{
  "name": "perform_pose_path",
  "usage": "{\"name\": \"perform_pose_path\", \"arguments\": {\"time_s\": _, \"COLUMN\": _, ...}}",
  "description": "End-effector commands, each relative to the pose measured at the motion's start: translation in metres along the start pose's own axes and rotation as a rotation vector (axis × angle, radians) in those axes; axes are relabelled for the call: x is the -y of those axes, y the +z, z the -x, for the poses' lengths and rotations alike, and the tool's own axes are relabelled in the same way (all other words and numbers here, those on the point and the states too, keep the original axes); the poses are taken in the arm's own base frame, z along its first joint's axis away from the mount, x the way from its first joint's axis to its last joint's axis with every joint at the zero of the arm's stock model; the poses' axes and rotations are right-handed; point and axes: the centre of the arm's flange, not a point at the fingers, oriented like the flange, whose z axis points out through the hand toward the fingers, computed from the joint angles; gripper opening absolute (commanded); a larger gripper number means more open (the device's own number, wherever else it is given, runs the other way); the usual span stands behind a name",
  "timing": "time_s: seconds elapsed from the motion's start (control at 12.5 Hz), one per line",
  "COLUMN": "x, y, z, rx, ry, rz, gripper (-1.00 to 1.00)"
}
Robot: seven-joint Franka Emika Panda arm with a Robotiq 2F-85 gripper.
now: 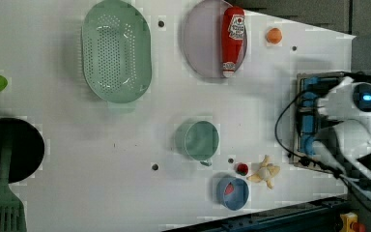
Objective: Flap open oven.
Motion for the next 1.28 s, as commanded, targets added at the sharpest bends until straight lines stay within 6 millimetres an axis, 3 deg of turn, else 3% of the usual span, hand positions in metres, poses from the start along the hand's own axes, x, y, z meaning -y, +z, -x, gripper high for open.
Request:
{"name": "perform_pose_path", "arguments": {"time_s": 0.08, "x": 0.081, "y": 0.024, "z": 0.011, "rx": 0.061, "ry": 0.105, "rz": 0.128, "gripper": -0.65}}
{"name": "perform_pose_path", "arguments": {"time_s": 0.4, "x": 0.138, "y": 0.044, "z": 0.0, "rx": 0.027, "ry": 0.071, "rz": 0.293, "gripper": -0.65}}
{"name": "perform_pose_path", "arguments": {"time_s": 0.72, "x": 0.182, "y": 0.065, "z": -0.021, "rx": 0.009, "ry": 0.004, "rz": 0.409, "gripper": -0.65}}
{"name": "perform_pose_path", "arguments": {"time_s": 0.96, "x": 0.188, "y": 0.071, "z": -0.024, "rx": 0.023, "ry": 0.036, "rz": 0.476, "gripper": -0.65}}
{"name": "perform_pose_path", "arguments": {"time_s": 1.28, "x": 0.182, "y": 0.034, "z": -0.038, "rx": -0.037, "ry": 0.089, "rz": 0.391, "gripper": -0.65}}
